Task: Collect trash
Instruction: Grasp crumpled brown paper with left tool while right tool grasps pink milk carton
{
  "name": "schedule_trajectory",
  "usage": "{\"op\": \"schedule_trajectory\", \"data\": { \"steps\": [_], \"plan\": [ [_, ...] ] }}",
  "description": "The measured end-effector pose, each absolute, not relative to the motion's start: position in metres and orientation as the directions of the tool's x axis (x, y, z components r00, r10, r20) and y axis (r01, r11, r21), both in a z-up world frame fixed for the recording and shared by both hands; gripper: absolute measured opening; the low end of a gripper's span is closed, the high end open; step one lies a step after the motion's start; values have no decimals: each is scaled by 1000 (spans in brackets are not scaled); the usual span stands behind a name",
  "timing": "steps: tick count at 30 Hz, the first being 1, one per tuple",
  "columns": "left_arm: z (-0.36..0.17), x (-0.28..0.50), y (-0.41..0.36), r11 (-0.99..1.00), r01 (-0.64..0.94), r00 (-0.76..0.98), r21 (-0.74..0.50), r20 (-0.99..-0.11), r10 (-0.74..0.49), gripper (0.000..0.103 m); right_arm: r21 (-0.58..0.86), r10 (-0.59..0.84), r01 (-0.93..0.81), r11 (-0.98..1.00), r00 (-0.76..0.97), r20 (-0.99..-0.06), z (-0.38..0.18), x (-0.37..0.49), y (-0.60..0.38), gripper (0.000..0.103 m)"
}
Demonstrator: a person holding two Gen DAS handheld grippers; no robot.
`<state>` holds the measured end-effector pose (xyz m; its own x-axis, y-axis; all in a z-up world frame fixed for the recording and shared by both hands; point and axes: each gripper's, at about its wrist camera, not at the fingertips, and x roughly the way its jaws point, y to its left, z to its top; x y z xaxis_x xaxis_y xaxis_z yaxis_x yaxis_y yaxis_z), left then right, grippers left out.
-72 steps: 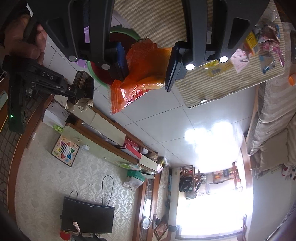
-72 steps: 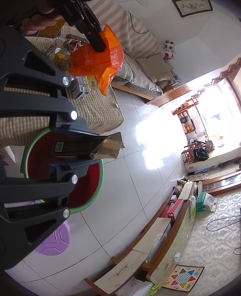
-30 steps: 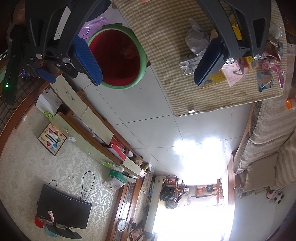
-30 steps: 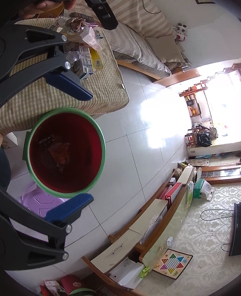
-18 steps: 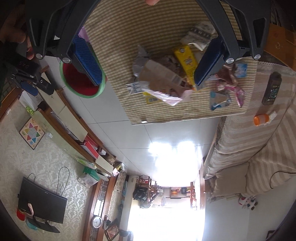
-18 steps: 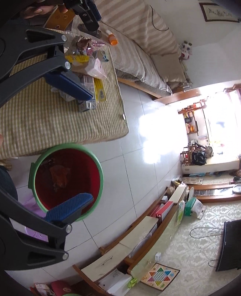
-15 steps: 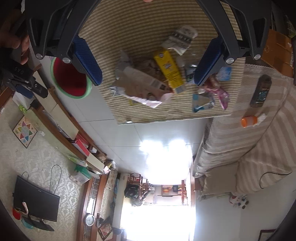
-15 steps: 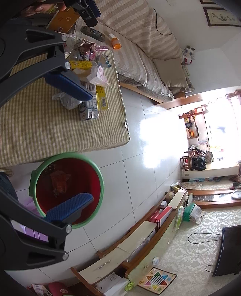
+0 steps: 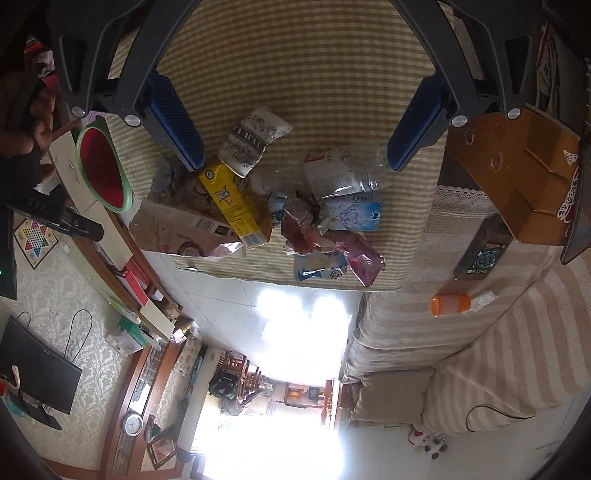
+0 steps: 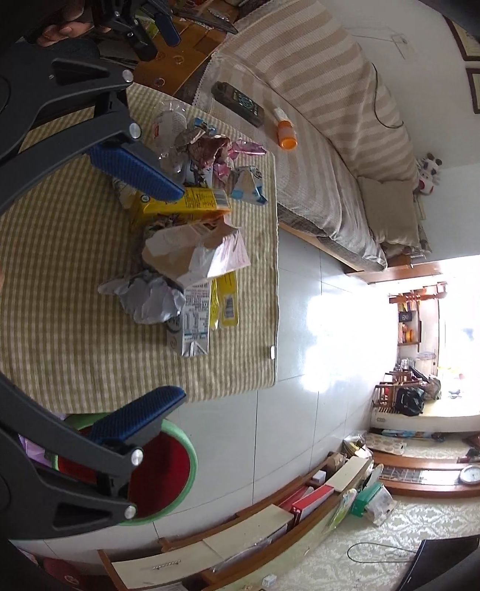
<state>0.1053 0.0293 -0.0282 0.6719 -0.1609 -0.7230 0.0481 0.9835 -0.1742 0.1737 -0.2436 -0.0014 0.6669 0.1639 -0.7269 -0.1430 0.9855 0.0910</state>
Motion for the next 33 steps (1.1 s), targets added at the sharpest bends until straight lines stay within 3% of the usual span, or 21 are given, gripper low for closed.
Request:
{"op": "schedule_trajectory", "data": {
  "steps": [14, 19, 25, 31, 33],
  "plan": [
    [-69, 153, 44, 987, 104, 596, -119, -787, -158, 95, 92, 194, -202, 975, 575, -795, -35, 227, -196, 99],
    [-73, 187, 40, 979, 125, 579, -160, -790, -202, 95, 100, 202, -206, 973, 565, -800, -42, 233, -191, 99],
    [-90, 233, 19, 986, 98, 543, -136, -823, -167, 93, 86, 186, -204, 975, 544, -818, -50, 242, -189, 99],
    [-111, 256, 8, 992, 68, 498, -107, -858, -127, 82, 74, 179, -215, 974, 524, -833, -58, 250, -187, 92],
    [-114, 258, 8, 991, 65, 489, -113, -862, -130, 70, 74, 180, -221, 973, 511, -840, -62, 252, -186, 80]
  ]
}}
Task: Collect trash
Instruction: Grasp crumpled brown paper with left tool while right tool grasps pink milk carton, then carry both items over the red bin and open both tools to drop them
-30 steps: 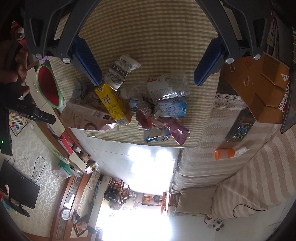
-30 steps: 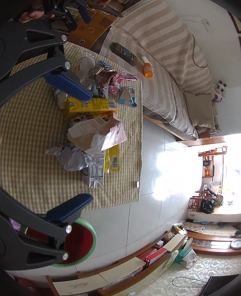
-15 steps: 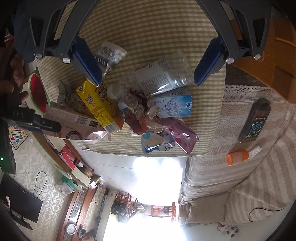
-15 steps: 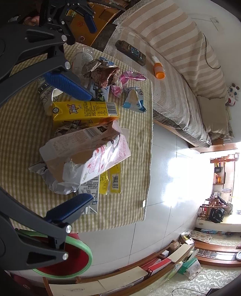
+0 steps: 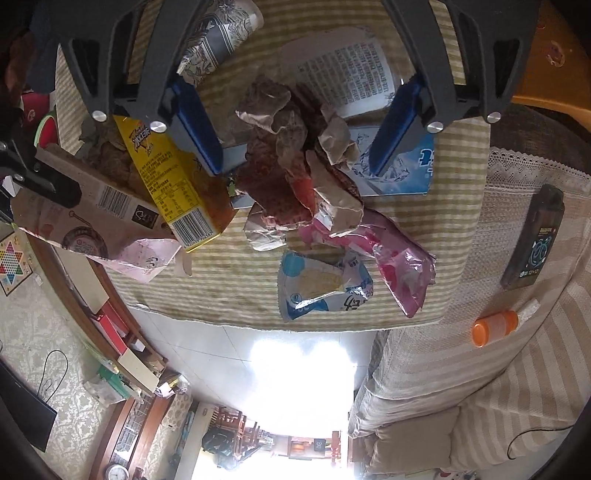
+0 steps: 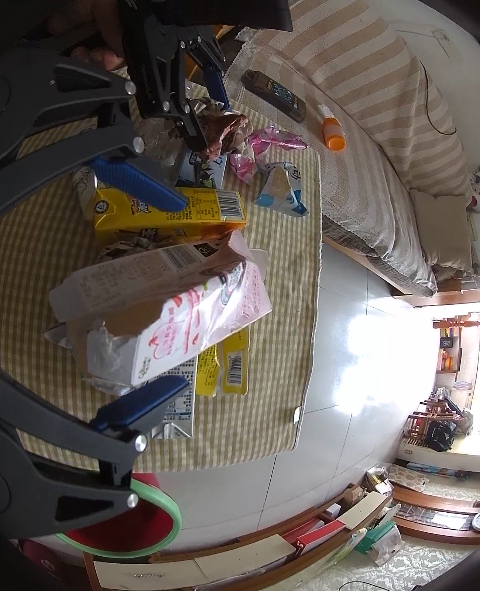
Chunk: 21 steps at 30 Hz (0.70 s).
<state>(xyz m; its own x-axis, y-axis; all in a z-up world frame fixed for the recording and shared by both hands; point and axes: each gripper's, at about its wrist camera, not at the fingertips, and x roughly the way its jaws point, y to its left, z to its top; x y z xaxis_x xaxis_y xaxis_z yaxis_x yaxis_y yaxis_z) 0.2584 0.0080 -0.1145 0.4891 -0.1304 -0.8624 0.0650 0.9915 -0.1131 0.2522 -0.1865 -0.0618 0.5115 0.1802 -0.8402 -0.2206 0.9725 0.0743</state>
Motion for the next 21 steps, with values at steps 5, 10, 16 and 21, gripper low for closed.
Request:
{"op": "schedule_trajectory", "data": {
  "steps": [5, 10, 16, 21],
  "plan": [
    [-118, 257, 9, 992, 65, 487, -109, -864, -127, 49, 76, 178, -220, 972, 494, -851, -70, 254, -185, 43],
    [-111, 254, 9, 993, 66, 506, -99, -854, -119, 41, 102, 199, -217, 971, 496, -845, -70, 250, -189, 40],
    [-93, 242, 14, 995, 57, 555, -87, -825, -104, 39, 111, 213, -215, 970, 542, -813, -53, 240, -194, 39],
    [-68, 224, 20, 995, 41, 607, -91, -789, -97, 39, 116, 220, -212, 970, 576, -787, -35, 231, -201, 39]
  ]
}}
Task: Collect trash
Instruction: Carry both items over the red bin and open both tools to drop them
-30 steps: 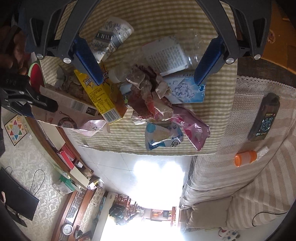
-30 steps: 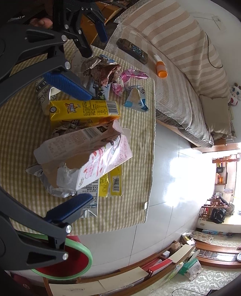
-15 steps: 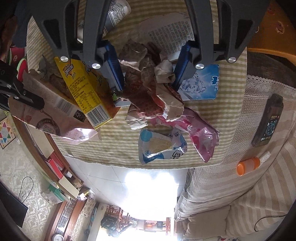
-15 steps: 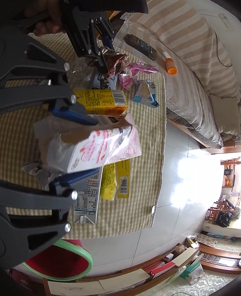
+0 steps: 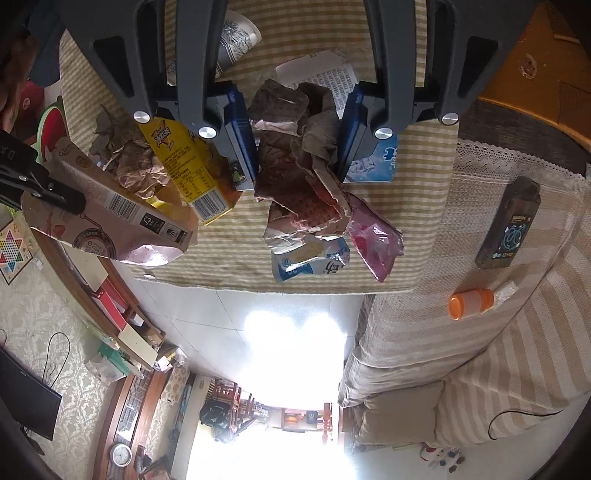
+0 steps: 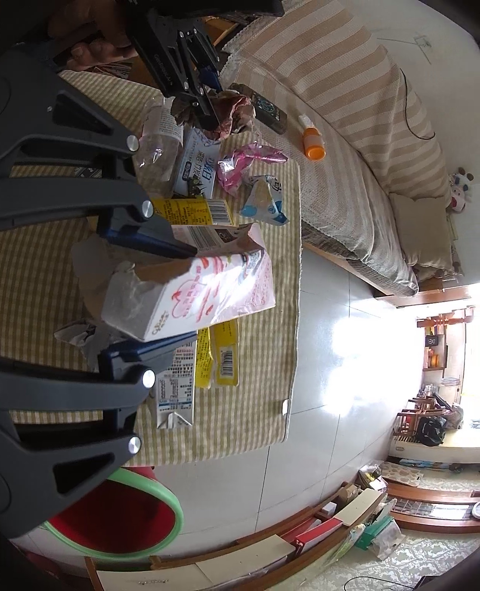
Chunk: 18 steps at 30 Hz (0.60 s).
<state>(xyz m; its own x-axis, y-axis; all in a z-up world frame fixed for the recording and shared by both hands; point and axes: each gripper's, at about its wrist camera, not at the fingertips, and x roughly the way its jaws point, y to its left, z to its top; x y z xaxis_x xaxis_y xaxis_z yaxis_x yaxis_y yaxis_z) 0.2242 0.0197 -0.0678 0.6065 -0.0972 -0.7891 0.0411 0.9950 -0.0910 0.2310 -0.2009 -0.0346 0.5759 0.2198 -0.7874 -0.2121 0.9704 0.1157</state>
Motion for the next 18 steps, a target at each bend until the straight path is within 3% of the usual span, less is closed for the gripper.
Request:
{"op": "schedule_trajectory", "data": {
  "steps": [18],
  "plan": [
    [1, 170, -16, 994, 93, 699, -61, -707, -109, 39, 165, 228, -158, 974, 691, -686, 20, 170, -264, 39]
  ]
}}
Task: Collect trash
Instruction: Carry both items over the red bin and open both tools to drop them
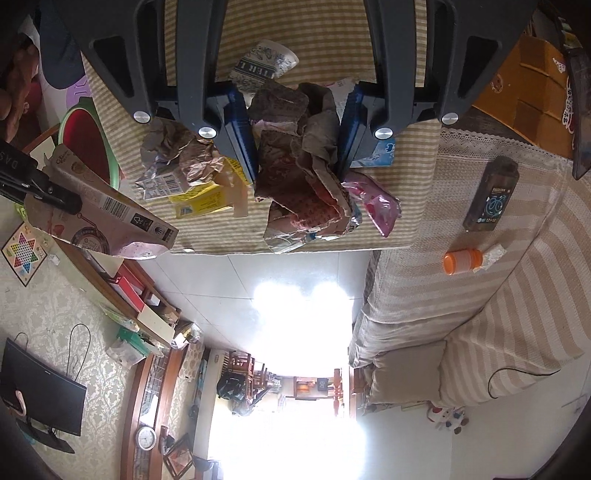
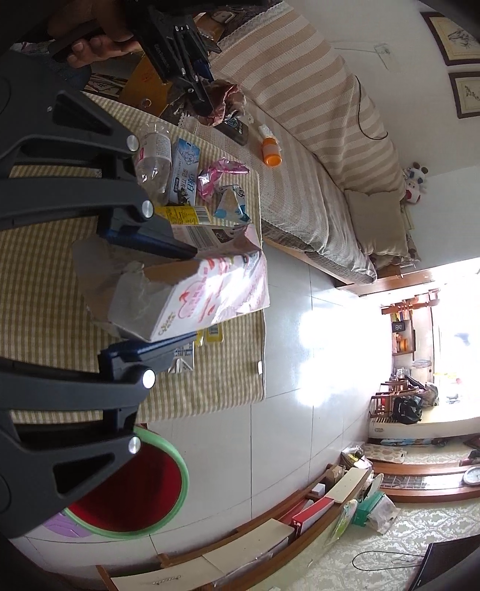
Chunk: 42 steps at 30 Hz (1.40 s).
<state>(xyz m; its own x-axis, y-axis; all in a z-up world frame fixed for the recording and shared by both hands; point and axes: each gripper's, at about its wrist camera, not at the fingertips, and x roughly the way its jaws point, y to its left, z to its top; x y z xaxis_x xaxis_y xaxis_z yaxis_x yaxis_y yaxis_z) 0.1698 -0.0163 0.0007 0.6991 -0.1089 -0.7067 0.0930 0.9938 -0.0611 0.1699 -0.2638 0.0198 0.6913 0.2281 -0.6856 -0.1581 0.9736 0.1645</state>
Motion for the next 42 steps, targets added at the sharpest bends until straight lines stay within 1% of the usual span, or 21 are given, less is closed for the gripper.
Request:
{"op": "schedule_trajectory", "data": {
  "steps": [17, 24, 30, 36, 42],
  "plan": [
    [19, 170, -141, 956, 288, 679, -54, -693, -243, 39, 209, 125, 21, 978, 743, -657, 23, 136, -382, 38],
    [20, 171, -206, 914, 401, 642, -62, -693, -329, 39, 214, 59, 111, 970, 751, -657, 20, 127, -431, 38],
    [14, 176, -270, 860, 503, 584, -86, -700, -412, 39, 217, 4, 192, 957, 742, -671, 11, 116, -476, 38],
    [-1, 185, -322, 798, 578, 485, -171, -714, -505, 39, 228, -30, 260, 938, 718, -695, -8, 109, -512, 38],
    [-23, 193, -360, 769, 602, 418, -217, -734, -535, 40, 229, -27, 281, 932, 683, -730, -33, 107, -528, 38]
  ]
}}
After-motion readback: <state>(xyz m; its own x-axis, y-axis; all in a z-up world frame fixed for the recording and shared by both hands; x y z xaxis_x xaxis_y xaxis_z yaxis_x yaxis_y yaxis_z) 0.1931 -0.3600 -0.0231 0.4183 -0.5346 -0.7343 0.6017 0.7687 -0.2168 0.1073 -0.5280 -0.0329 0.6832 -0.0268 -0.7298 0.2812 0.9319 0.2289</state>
